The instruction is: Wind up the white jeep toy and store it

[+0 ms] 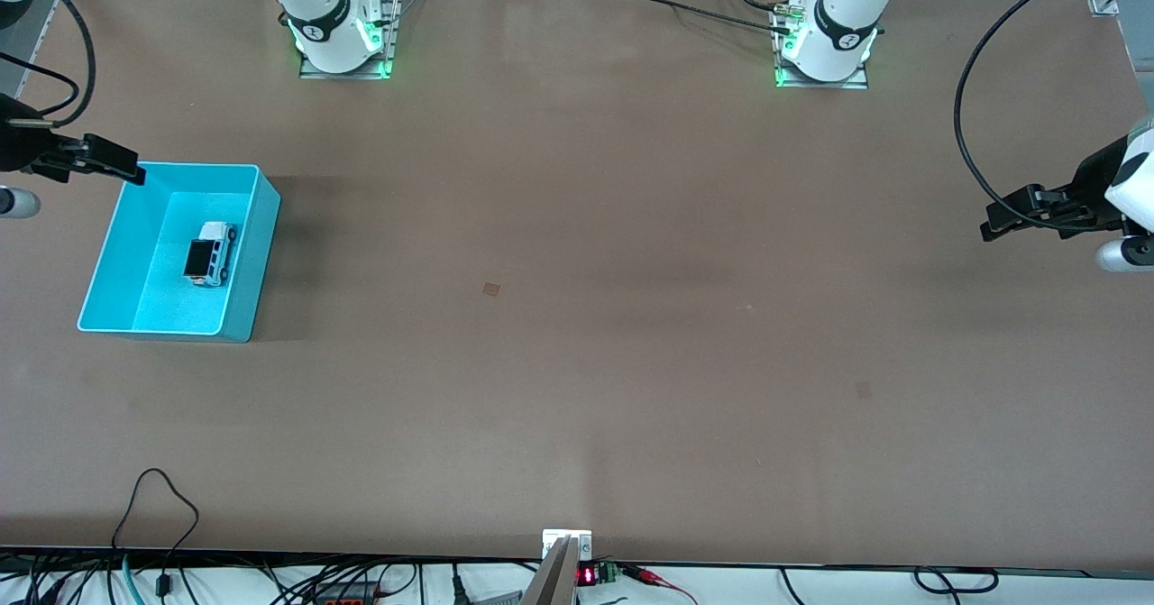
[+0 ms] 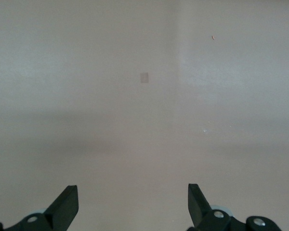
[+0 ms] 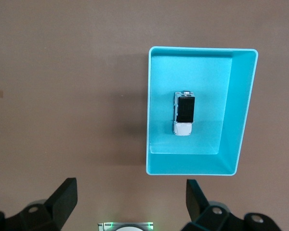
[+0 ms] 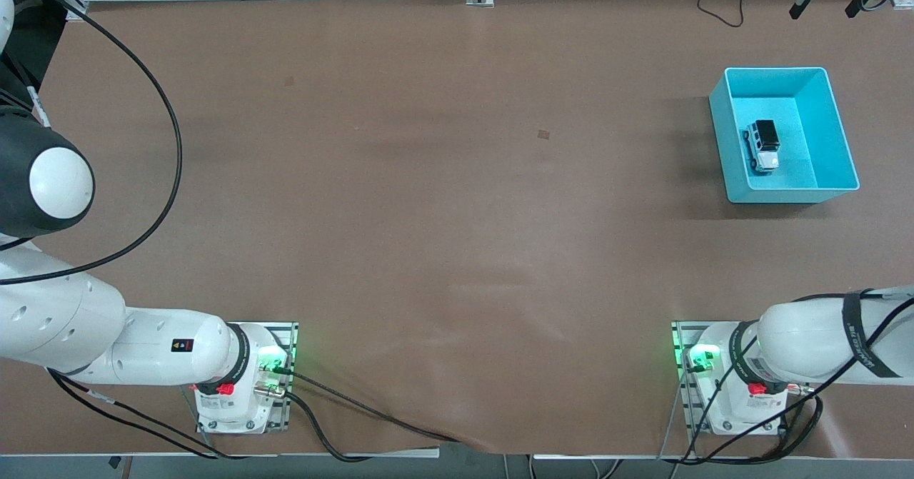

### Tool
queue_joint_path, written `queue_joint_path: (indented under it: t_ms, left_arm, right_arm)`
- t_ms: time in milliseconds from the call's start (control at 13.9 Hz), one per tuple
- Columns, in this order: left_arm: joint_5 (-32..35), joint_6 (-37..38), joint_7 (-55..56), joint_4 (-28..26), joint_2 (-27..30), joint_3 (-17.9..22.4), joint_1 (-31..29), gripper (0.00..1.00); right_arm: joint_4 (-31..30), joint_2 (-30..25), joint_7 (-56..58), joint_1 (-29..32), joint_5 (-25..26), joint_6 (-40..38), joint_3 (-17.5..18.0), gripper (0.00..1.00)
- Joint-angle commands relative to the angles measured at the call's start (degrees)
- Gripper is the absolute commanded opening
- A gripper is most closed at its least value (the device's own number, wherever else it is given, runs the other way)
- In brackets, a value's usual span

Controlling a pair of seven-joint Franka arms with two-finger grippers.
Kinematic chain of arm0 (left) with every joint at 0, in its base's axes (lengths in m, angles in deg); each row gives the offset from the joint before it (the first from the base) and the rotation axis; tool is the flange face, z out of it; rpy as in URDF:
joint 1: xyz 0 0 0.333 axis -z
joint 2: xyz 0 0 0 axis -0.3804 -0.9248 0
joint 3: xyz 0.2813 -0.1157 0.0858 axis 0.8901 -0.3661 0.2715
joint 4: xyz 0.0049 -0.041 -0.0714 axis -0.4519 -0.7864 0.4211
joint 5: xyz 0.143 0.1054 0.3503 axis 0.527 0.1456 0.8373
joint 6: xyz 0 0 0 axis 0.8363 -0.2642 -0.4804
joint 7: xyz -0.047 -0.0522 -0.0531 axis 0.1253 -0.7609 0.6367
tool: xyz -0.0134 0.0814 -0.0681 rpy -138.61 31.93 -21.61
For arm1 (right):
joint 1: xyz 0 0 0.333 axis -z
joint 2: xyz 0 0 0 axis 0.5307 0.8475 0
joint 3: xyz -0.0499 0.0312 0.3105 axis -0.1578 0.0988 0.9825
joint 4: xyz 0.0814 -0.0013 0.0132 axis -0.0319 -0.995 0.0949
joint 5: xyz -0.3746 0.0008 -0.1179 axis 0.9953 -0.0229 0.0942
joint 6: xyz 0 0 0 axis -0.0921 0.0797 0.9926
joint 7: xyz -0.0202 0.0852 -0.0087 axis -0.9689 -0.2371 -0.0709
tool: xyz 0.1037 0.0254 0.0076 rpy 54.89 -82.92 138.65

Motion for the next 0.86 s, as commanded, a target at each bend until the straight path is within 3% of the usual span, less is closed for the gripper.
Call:
queue_joint_path:
  t_ms: [0, 790]
  left_arm:
    - [0.9, 0.1, -0.4, -0.8, 1.2, 0.4, 0.7, 1.00]
    - [0.9, 0.2, -0.3, -0.8, 1.0, 0.6, 0.6, 1.00]
  right_arm:
    - [0.7, 0.0, 0.4, -0.8, -1.1, 0.1, -1.0, 1.00]
    - [1.1, 0.1, 0.6, -0.8, -1.9, 0.1, -1.1, 1.00]
